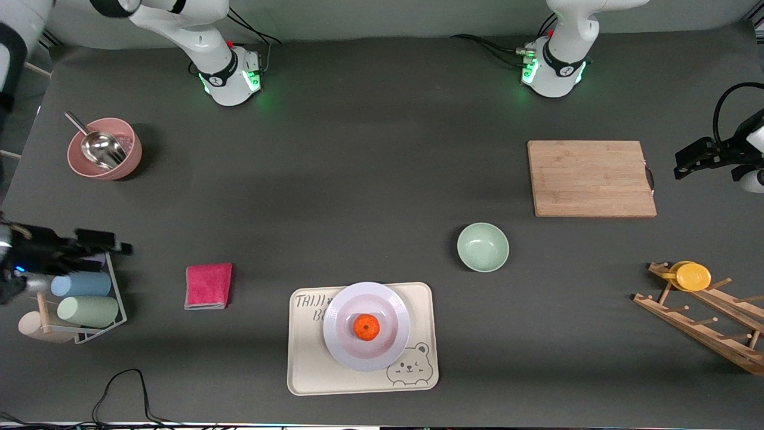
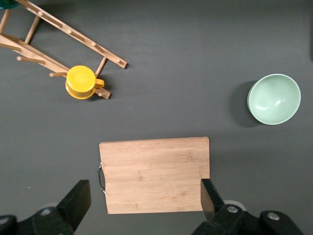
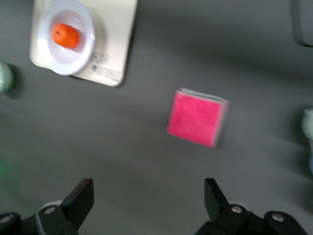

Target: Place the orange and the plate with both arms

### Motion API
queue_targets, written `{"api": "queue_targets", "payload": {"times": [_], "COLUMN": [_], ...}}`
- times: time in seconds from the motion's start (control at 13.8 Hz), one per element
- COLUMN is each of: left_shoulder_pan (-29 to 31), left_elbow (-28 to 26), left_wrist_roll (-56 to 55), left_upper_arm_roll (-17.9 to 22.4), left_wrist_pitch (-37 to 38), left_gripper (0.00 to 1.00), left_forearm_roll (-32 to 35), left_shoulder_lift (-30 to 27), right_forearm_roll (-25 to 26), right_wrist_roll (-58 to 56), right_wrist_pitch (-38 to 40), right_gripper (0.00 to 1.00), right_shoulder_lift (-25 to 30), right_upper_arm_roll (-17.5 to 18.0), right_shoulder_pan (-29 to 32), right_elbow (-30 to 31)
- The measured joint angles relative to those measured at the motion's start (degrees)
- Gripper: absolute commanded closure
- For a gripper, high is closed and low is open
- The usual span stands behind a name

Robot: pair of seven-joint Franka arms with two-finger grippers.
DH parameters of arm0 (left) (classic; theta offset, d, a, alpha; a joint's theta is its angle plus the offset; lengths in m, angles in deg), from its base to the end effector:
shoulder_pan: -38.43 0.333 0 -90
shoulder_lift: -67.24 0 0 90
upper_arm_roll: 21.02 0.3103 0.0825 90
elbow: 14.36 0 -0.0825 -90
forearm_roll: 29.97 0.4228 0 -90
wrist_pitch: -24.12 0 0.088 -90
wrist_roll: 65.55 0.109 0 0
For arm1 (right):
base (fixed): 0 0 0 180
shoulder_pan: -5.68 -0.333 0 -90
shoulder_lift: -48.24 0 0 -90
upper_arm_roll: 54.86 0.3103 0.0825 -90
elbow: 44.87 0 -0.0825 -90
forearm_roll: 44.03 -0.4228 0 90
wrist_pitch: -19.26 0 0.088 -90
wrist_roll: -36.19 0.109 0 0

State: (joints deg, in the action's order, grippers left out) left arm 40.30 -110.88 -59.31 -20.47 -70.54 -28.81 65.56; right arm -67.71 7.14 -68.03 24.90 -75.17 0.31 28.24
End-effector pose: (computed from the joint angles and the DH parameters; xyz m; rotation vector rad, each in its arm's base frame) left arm 0.5887 0.0270 0.5829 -3.1202 0.1067 0.0072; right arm 0.6921 -0.0917 0.5154 -2.8129 -0.3606 0.0353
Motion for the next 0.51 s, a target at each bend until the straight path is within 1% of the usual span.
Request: {"api": "queue_targets", "payload": {"times": [0.14,0.29,0.36,0.51], "left_shoulder_pan": [0.0,0.0,0.0,0.0], "left_elbow": [0.0,0.0,0.0,0.0], "left_wrist_roll": [0.0,0.0,0.0,0.0], "left_upper_arm_roll": [0.0,-0.1,-0.1,0.0], "left_wrist_pitch": [-0.1,-0.3,-0.3,-0.3], "left_gripper": [0.0,0.0,0.0,0.0], "left_forearm_roll": [-0.5,-1.2,-1.5,-1.9], "left_shoulder_lift": [0.0,0.0,0.0,0.0], "right_forearm_roll": [6.2,11.1,14.2,19.0], "right_wrist_roll": [3.7,6.5,8.9,14.0], "right_wrist_pitch": [1.0,1.1,1.1,1.1], "right_gripper": [0.0,0.0,0.0,0.0], "right_shoulder_lift": [6.1,11.9,14.6,18.6], "right_upper_arm_roll": [0.5,2.4,4.4,10.9], "right_shoulder_pan": [-0.1,0.0,0.6,3.0], "right_elbow": [2.3,5.9,7.5,10.5]}}
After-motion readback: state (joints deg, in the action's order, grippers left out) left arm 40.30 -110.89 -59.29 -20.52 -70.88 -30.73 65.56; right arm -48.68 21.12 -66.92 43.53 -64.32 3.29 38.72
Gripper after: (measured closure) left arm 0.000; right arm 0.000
